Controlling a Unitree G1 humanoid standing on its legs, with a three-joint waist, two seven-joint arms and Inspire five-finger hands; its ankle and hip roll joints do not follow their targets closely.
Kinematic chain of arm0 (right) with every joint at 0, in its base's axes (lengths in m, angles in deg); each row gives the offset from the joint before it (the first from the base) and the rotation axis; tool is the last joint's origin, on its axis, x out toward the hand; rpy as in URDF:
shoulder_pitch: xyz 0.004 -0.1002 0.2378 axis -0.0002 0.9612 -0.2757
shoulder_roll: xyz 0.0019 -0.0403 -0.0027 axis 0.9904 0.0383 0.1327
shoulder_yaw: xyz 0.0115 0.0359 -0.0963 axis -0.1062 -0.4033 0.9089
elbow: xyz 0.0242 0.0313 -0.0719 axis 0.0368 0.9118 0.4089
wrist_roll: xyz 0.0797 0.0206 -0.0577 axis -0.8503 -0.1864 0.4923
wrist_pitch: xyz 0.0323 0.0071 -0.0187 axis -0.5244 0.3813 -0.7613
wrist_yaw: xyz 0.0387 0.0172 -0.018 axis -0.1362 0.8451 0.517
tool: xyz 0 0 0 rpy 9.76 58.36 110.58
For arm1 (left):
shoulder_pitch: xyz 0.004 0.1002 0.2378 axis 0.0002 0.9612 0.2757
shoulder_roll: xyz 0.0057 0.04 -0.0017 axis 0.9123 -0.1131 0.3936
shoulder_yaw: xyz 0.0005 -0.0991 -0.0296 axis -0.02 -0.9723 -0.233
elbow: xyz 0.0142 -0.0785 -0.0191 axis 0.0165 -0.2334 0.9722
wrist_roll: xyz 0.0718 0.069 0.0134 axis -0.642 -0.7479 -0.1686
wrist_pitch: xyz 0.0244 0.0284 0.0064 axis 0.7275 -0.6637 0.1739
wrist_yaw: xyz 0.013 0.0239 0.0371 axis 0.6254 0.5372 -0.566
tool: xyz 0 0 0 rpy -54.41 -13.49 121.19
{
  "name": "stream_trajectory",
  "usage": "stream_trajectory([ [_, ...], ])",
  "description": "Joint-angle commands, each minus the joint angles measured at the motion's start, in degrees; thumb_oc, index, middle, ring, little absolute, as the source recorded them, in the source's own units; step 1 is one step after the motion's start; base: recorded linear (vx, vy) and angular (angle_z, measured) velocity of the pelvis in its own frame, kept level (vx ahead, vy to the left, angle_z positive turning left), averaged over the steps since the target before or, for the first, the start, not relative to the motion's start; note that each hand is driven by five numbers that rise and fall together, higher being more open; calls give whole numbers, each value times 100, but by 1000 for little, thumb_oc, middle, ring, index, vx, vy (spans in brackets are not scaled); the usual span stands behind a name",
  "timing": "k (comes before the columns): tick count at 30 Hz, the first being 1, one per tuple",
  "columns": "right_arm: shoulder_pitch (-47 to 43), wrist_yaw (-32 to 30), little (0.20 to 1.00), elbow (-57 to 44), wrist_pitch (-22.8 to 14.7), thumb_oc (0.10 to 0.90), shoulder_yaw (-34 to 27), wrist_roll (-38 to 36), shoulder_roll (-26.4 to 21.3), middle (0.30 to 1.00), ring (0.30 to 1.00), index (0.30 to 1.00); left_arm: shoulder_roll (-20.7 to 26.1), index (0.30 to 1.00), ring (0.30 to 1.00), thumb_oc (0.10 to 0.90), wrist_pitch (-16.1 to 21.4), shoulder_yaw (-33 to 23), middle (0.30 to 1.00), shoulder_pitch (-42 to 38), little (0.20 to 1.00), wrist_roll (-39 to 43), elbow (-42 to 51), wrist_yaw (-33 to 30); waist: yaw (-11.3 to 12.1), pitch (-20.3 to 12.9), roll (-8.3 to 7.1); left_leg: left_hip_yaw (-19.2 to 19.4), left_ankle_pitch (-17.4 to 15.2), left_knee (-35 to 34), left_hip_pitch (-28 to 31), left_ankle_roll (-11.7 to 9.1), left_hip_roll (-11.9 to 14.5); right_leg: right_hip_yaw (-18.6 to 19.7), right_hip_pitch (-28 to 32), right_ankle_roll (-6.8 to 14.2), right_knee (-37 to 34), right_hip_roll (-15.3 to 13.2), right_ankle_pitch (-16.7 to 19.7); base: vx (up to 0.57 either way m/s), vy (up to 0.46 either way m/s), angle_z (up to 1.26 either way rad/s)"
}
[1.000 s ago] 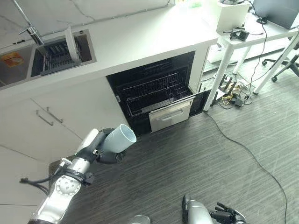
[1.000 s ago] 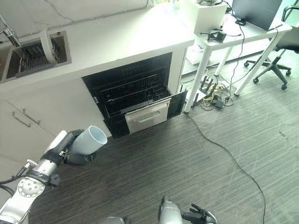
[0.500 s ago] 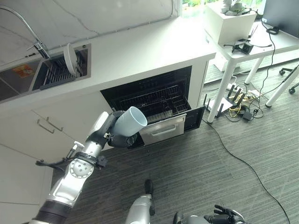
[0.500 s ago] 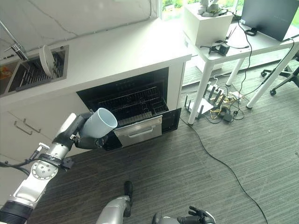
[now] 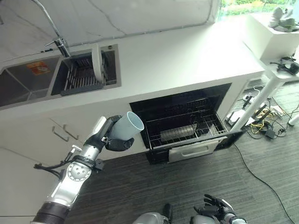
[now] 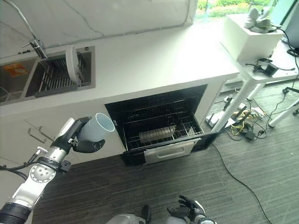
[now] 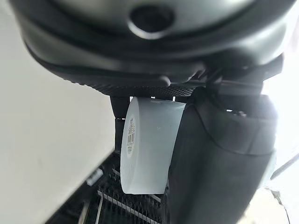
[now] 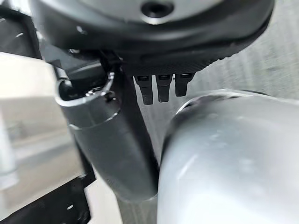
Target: Place the dishes in the dishwasher.
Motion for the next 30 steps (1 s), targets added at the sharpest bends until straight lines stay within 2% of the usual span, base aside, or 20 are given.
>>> stream_trajectory([
  [1, 6, 160, 900, 133, -205, 800, -23, -40, -158, 900, 900, 900, 234, 300, 300, 400, 474, -323, 300, -626, 300, 52, 833, -216, -89, -183, -237, 41, -752, 970, -412, 284, 135, 244, -15, 716, -673, -549, 1185, 130, -278, 100],
  [2, 7, 288, 900, 222, -240, 800, -22, 68, -153, 900, 900, 900, 273, 300, 300, 400, 459, -340, 300, -664, 300, 75, 777, -195, -80, -267, -318, 13, -818, 970, -424, 220, 138, 475, -254, 813, -673, -718, 1204, 164, -340, 64],
  [3, -60, 418, 900, 300, -198, 800, 23, 192, -119, 900, 900, 900, 330, 300, 300, 400, 452, -371, 300, -640, 300, 101, 723, -203, -28, -358, -348, 66, -873, 970, -432, 159, 253, 526, -306, 868, -673, -806, 1192, 152, -329, 50],
  [5, -74, 459, 900, 280, -150, 800, 58, 241, -124, 900, 900, 900, 327, 300, 300, 400, 443, -391, 300, -619, 300, 99, 716, -199, -17, -384, -357, 106, -877, 970, -449, 141, 303, 531, -263, 894, -673, -767, 1090, 86, -256, 26],
  [6, -93, 508, 900, 305, -98, 800, 154, 253, -117, 900, 900, 900, 283, 300, 300, 400, 437, -426, 300, -481, 300, 60, 779, -249, 69, -468, -409, 197, -862, 970, -456, 52, 469, 372, -208, 898, -673, -791, 938, 79, -289, 21],
  [10, -114, 516, 900, 237, 64, 800, 233, 236, -161, 900, 900, 900, 164, 300, 300, 400, 293, -525, 300, -252, 300, 44, 1057, -261, 130, -577, -443, 312, -889, 970, -442, -88, 689, 229, -116, 843, -673, -782, 705, 89, -209, -1],
  [15, -123, 522, 900, 366, 100, 800, 222, 121, -218, 900, 900, 900, 144, 300, 300, 400, 156, -618, 300, -165, 300, 92, 1286, -123, 143, -671, -389, 454, -845, 970, -495, -260, 947, 71, -69, 771, -673, -776, 526, 38, -93, -4],
  [24, -9, 569, 900, 463, 73, 800, 197, -13, -193, 900, 900, 900, 256, 300, 300, 400, 90, -724, 300, -189, 300, 255, 1229, -15, 43, -776, -304, 453, -838, 970, -506, -339, 1032, 93, 16, 734, -673, -707, 418, 7, -6, -7],
  [30, 111, 1069, 900, 434, 499, 800, 160, -256, -125, 900, 900, 900, 253, 300, 300, 400, 72, -761, 300, -180, 300, 233, 1177, 4, -60, -824, -291, 609, -891, 970, -418, -327, 1074, 126, 92, 755, -673, -718, 380, 7, 15, -5],
])
